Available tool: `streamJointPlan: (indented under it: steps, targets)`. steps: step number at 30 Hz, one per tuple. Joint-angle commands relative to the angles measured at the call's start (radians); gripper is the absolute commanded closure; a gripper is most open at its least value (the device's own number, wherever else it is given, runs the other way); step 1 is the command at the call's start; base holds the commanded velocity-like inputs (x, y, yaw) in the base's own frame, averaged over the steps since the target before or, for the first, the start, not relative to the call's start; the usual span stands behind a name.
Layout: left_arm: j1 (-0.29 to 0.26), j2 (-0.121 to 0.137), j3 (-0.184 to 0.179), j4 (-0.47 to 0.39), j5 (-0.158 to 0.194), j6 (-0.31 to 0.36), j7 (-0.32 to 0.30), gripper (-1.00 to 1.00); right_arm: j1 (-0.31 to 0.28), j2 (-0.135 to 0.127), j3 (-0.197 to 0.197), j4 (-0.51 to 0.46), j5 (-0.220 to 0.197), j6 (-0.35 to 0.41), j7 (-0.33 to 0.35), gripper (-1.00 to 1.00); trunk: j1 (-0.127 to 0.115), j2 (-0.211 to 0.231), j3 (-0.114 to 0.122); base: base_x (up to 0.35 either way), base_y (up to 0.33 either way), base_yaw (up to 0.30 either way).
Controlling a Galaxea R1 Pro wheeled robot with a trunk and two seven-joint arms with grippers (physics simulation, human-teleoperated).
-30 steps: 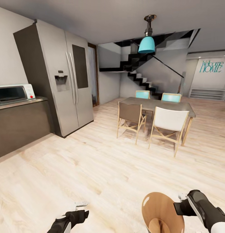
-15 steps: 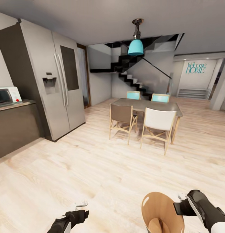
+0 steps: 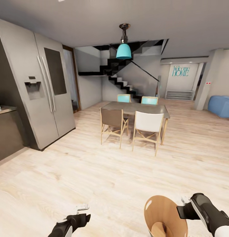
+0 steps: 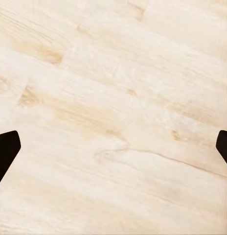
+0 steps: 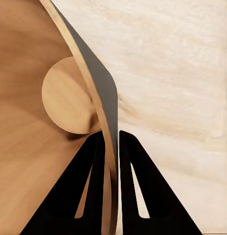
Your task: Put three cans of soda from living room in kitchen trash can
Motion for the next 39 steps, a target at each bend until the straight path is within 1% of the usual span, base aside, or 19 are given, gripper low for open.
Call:
streamJointPlan:
  steps: [1,34,39]
  targets:
    - [0.0,0.0,0.0,0.0,0.0,0.0,0.0,-1.0,0.0,0.0,-0.001,0.0,-0.014,0.002,0.007,1.0,-0.004,0.007,0.004,0.0,0.0,-0.257]
    - [0.0,0.0,0.0,0.0,0.006,0.0,-0.002,-1.0,0.0,0.0,-0.002,0.0,-0.014,0.002,0.007,1.0,-0.13,0.238,0.13,0.0,0.0,-0.257]
    - [0.0,0.0,0.001,-0.001,0.008,-0.001,-0.002,-1.0,0.0,0.0,-0.002,0.0,-0.014,0.002,0.007,1.0,-0.13,0.238,0.134,0.0,0.0,-0.257]
